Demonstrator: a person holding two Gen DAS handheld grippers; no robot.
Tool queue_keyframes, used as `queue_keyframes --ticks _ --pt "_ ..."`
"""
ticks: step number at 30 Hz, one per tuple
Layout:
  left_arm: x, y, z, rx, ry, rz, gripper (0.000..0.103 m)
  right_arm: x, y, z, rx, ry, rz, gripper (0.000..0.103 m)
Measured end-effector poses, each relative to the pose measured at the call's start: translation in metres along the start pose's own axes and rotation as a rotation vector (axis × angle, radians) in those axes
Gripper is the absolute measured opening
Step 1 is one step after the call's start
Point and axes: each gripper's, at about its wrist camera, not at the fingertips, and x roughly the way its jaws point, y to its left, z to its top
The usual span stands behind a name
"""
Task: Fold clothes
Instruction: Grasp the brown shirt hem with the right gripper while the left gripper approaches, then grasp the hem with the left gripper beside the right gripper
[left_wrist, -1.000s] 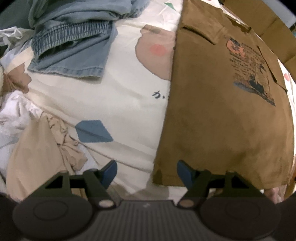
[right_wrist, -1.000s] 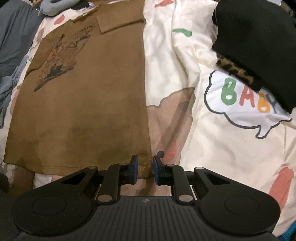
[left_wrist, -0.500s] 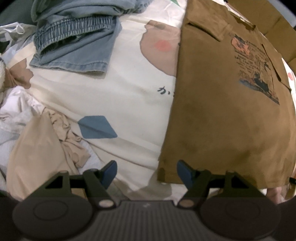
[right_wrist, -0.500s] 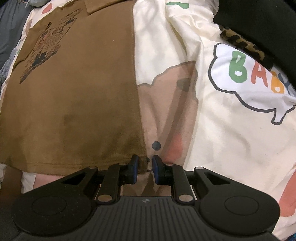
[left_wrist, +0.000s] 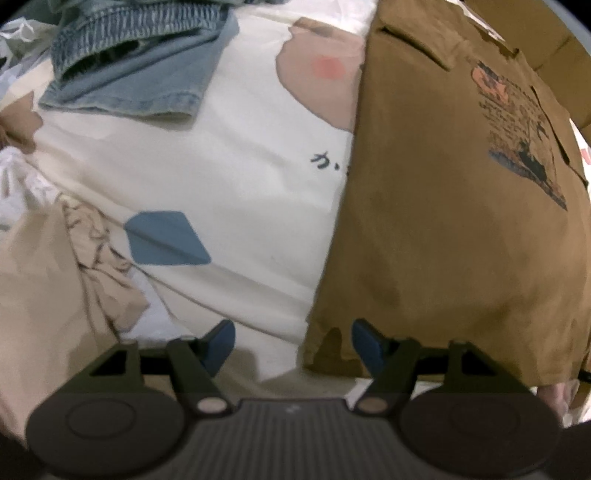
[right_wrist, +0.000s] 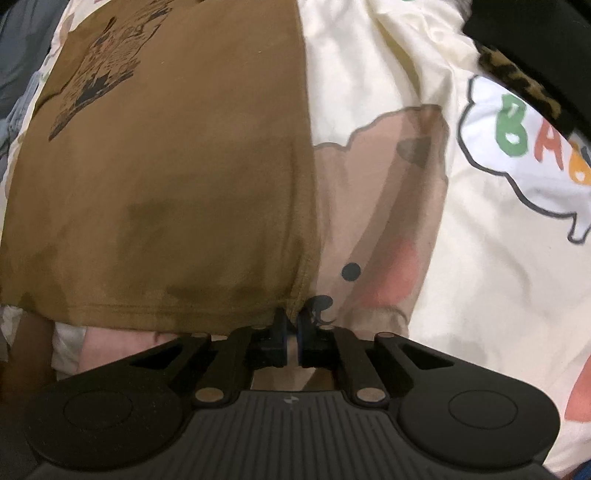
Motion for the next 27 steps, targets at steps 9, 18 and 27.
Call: queue_keyframes --ticks 9,18,27 --pt "0.017 -0.008 -0.006 0.074 0.016 -0.081 0.055 -0.02 -0.01 -0.002 0.05 -0.017 -0.031 0.002" --pt "0.025 0.0 -0.008 0.047 -0.004 -0.091 0.027 -0.016 -0.008 0.0 0.048 0.009 -0.049 0.002" --pt "0.026 0.01 -0.015 0.002 0.001 -0.124 0.02 -0.009 -0.016 0.004 0.075 0.019 -0.029 0.002"
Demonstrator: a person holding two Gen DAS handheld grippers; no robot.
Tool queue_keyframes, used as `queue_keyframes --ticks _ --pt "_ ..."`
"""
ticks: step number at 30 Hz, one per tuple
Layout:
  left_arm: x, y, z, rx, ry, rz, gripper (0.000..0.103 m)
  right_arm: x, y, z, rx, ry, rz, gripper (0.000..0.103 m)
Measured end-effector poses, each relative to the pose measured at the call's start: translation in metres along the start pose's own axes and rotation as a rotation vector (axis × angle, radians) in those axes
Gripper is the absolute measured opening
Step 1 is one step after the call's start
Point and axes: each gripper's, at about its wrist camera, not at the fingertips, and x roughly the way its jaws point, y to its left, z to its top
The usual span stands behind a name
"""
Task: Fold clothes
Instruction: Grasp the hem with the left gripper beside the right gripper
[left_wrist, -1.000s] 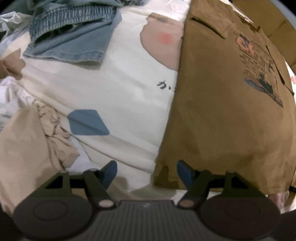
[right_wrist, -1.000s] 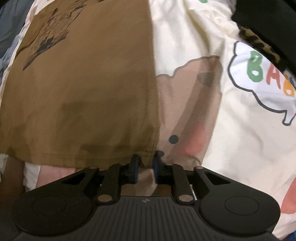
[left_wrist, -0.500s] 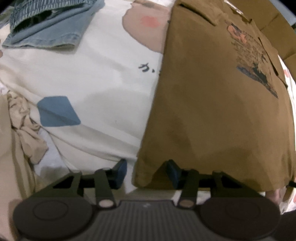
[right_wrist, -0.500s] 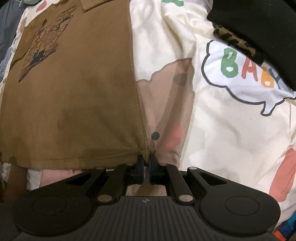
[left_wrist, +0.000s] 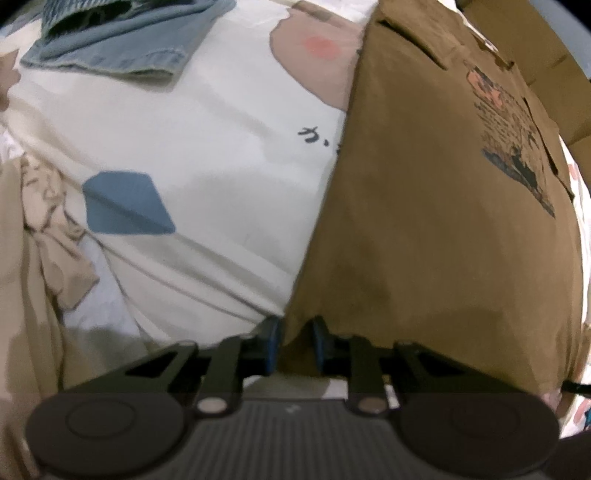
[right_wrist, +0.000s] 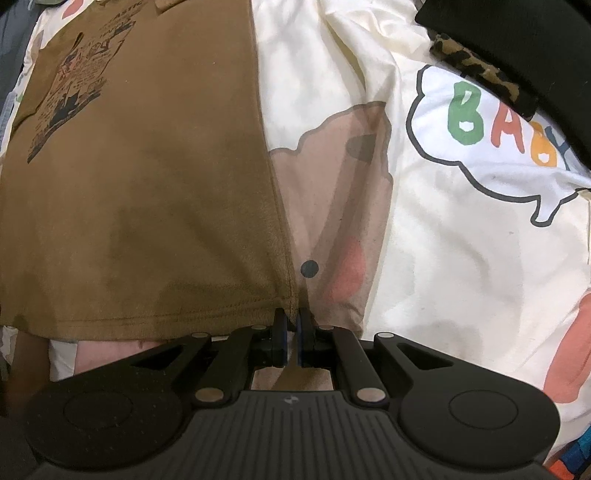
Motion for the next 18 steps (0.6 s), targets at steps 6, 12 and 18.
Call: queue_keyframes --ticks 6,12,18 --pt "0.0017 0.0019 -0.0031 -0.025 0.008 -0.002 0.02 0.0009 -0.0011 0.0003 -0.002 -0.013 0.01 0.008" --pt "0.0019 0.0012 -0.0019 -0.018 0.014 0.005 0.02 0.0027 0.0004 0.0052 -0.002 -0.038 0.022 0.031" --pt "0.003 0.0005 -0.0015 -0.012 0.015 0.015 0.021 0.0062 0.0011 0.0066 -0.01 -0.053 0.025 0.033"
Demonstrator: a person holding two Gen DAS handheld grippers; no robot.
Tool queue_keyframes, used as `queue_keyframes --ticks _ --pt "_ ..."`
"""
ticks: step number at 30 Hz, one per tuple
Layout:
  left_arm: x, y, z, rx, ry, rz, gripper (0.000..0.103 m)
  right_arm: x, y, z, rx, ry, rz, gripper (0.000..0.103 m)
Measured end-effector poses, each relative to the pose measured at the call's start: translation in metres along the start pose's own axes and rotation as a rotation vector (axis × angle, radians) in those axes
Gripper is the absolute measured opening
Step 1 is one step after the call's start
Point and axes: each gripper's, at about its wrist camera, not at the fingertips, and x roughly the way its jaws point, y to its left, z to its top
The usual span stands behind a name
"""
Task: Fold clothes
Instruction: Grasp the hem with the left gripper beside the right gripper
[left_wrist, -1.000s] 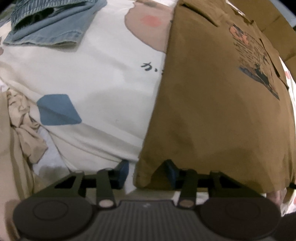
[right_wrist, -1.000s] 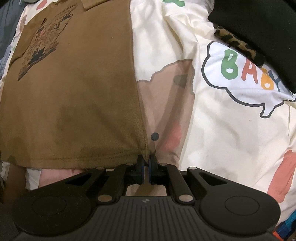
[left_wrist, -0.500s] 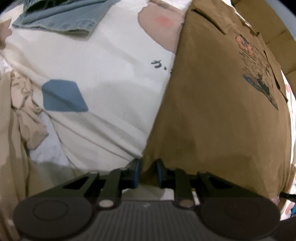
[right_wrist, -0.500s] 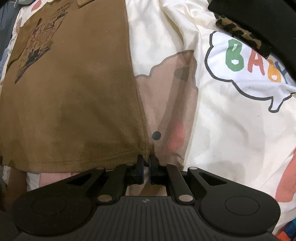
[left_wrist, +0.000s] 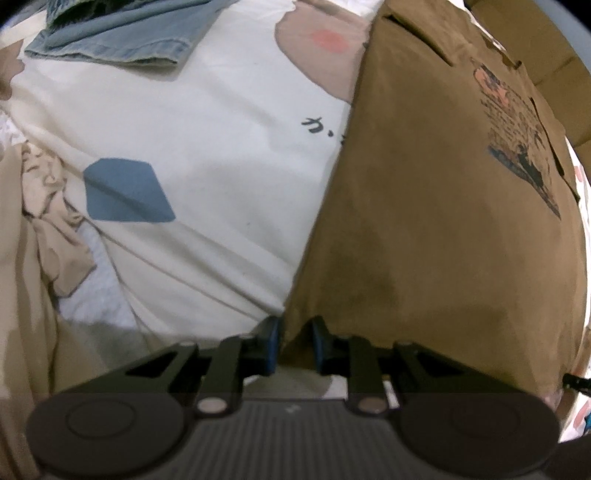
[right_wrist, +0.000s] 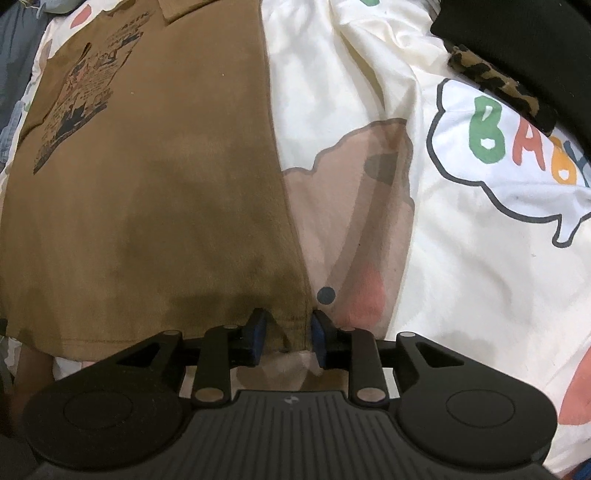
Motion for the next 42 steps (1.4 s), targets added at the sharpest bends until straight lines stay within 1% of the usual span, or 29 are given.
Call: queue_keyframes --ticks 2,3,4,5,6,7,8,9,11,14,16,19,22,25,26,28,30,33,34,40,42 --pt "0.0 0.0 0.0 -0.004 0.001 0.0 0.021 0.0 0.001 0.0 0.001 -0.001 -0.005 0.032" --pt "0.0 0.0 0.001 0.0 0.004 0.004 0.021 0.0 0.002 -0.001 -0.005 0.001 -0.012 0.03" --pt "0.001 -0.001 0.001 0.005 0.007 0.007 0.021 0.001 0.005 -0.001 -0.012 0.004 -0.018 0.021" --pt "0.001 -0.002 0.002 0.022 0.01 0.015 0.021 0.002 0.008 -0.001 -0.015 0.011 -0.016 0.017" --pt "0.0 -0.003 0.001 0.026 0.014 0.017 0.02 0.003 0.009 0.0 -0.001 0.025 0.004 0.003" --pt "0.0 -0.003 0.001 0.029 0.017 0.019 0.018 0.004 0.008 0.0 0.019 0.038 0.026 0.003" --pt "0.0 -0.004 0.001 0.033 0.021 0.022 0.012 0.005 0.007 0.0 0.025 0.044 0.029 0.003" --pt "-0.001 -0.004 0.001 0.034 0.027 0.021 0.01 0.004 0.007 0.001 0.019 0.048 0.029 0.003" --pt "-0.003 -0.004 0.001 0.036 0.04 0.019 0.008 0.0 0.008 0.002 0.004 0.054 0.024 0.003" --pt "-0.01 -0.003 0.004 0.042 0.05 0.013 0.007 -0.007 0.009 0.005 -0.016 0.061 0.017 0.003" --pt "-0.018 -0.002 0.006 0.043 0.049 0.008 0.006 -0.017 0.009 0.005 -0.017 0.054 0.016 0.002" --pt "-0.032 -0.004 0.009 0.077 0.05 0.0 0.006 -0.033 0.014 0.003 -0.03 0.034 0.02 0.002" --pt "-0.05 -0.004 0.015 0.083 0.054 -0.022 0.005 -0.048 0.017 0.003 -0.04 0.019 0.03 0.002" --pt "-0.07 0.013 0.032 0.106 0.061 -0.038 0.005 -0.06 0.018 0.003 -0.044 0.007 0.039 0.002" --pt "-0.077 0.019 0.033 0.106 0.062 -0.043 0.005 -0.064 0.018 0.003 -0.045 0.004 0.041 0.002" --pt "-0.087 0.01 0.032 0.115 0.062 -0.046 0.005 -0.07 0.018 0.003 -0.045 0.0 0.042 0.002" --pt "-0.093 0.005 0.033 0.113 0.056 -0.047 0.005 -0.074 0.019 0.004 -0.044 -0.008 0.048 0.002" --pt "-0.09 0.003 0.033 0.091 0.05 -0.057 0.005 -0.077 0.02 0.005 -0.043 -0.017 0.055 0.002" --pt "-0.097 0.003 0.033 0.097 0.053 -0.058 0.005 -0.078 0.02 0.005 -0.043 -0.018 0.056 0.002" --pt "-0.101 -0.001 0.023 0.125 0.082 -0.054 0.005 -0.084 0.012 -0.001 -0.037 -0.009 0.058 0.002" --pt "-0.103 0.001 0.017 0.118 0.091 -0.058 0.005 -0.085 0.009 -0.006 -0.035 -0.004 0.058 0.002"
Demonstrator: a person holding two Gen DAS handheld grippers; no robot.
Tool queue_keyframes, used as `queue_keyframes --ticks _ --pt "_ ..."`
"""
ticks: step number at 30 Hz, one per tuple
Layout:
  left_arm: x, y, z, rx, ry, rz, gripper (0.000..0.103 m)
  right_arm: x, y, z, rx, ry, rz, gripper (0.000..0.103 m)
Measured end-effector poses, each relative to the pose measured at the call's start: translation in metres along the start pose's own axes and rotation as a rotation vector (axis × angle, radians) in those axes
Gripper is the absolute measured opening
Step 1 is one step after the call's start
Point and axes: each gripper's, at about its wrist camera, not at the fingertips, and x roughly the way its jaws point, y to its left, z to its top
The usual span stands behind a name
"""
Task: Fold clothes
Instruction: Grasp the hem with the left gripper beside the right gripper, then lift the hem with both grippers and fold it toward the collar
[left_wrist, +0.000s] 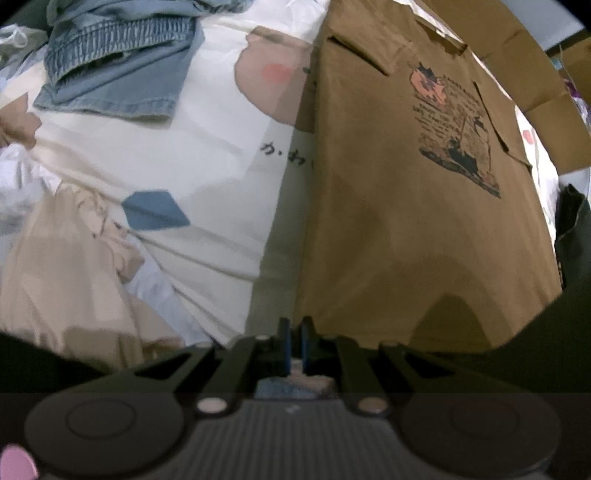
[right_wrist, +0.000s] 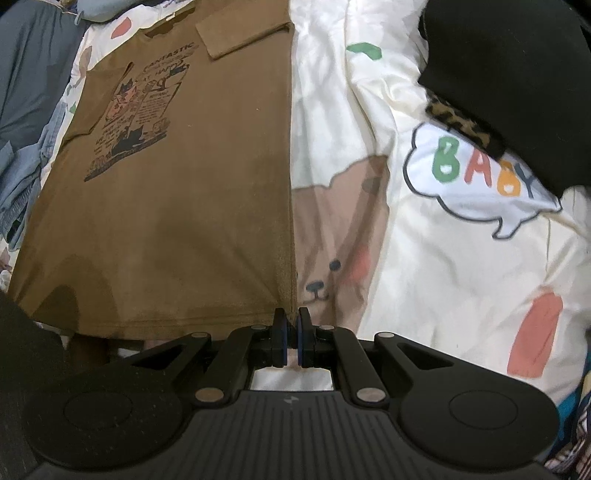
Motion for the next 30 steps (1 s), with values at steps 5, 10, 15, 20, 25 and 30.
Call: queue_keyframes --ticks 5,10,15,20,25,30 --pt "0.004 0.007 -0.017 -0.032 0.008 -0.024 0.005 -0.003 -0.006 -0.013 0.025 0.009 0.005 0.002" --pt "-0.005 0.01 -0.022 -0.093 -0.027 -0.071 0.005 -0.014 -0.015 -0.005 0.085 -0.041 0.04 0.002" --pt "-0.012 0.015 -0.007 -0.161 -0.087 -0.136 0.005 -0.031 -0.018 0.01 0.111 -0.1 0.067 0.002" --pt "-0.024 0.019 0.01 -0.252 -0.166 -0.203 0.005 -0.043 -0.015 0.03 0.159 -0.159 0.114 0.002" --pt "-0.042 0.016 0.028 -0.278 -0.241 -0.25 0.005 -0.059 -0.008 0.055 0.166 -0.221 0.151 0.002" --pt "-0.062 0.012 0.048 -0.298 -0.319 -0.296 0.005 -0.073 -0.003 0.079 0.152 -0.269 0.176 0.002"
